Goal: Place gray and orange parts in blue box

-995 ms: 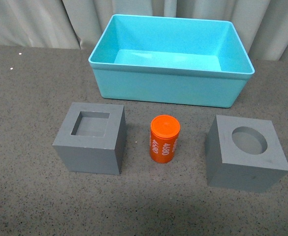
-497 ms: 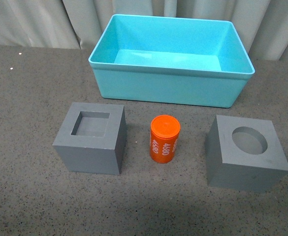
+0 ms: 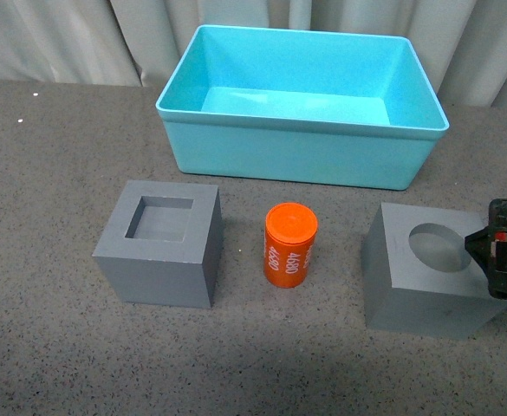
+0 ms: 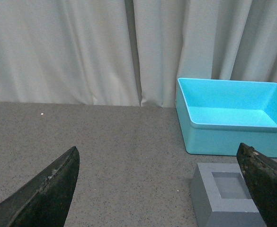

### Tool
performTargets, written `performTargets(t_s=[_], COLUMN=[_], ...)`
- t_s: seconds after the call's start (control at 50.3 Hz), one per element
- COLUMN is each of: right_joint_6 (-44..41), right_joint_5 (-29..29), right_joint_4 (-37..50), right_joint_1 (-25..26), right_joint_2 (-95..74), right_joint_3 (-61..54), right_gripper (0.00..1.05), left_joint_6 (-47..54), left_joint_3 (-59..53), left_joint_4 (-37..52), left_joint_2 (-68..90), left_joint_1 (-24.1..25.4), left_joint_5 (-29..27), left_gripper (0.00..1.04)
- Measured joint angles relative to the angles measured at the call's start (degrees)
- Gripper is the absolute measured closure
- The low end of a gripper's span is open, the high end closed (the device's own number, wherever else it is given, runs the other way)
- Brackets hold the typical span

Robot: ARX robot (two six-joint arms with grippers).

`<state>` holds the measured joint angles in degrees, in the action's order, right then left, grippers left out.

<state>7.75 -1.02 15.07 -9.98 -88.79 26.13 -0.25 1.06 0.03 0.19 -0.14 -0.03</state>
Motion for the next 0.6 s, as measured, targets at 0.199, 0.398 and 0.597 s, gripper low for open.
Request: performTargets(t_s=[0.199,0.398,0.597], right_joint_6=[2.8,4.4,5.0], right_joint_5=[0.7,1.3,1.5], right_joint_4=[-1.1,-3.2,-5.6], right_joint_1=[-0.9,-1.8,-1.7], right_joint_2=[-4.0,-4.3,-3.0], right_joint_3=[2.5,3.3,3.6], right_gripper=[0.32,0.68,0.88], left_joint_6=[0.0,0.0,0.0], left_joint_3=[0.0,0.0,0.0], left_joint_4=[0.0,0.0,0.0], left_joint_2=[0.0,0.0,0.0], left_joint_1=[0.0,0.0,0.0], left_joint_5=[0.0,0.0,0.0], left_gripper=[0.07,0.07,0.07])
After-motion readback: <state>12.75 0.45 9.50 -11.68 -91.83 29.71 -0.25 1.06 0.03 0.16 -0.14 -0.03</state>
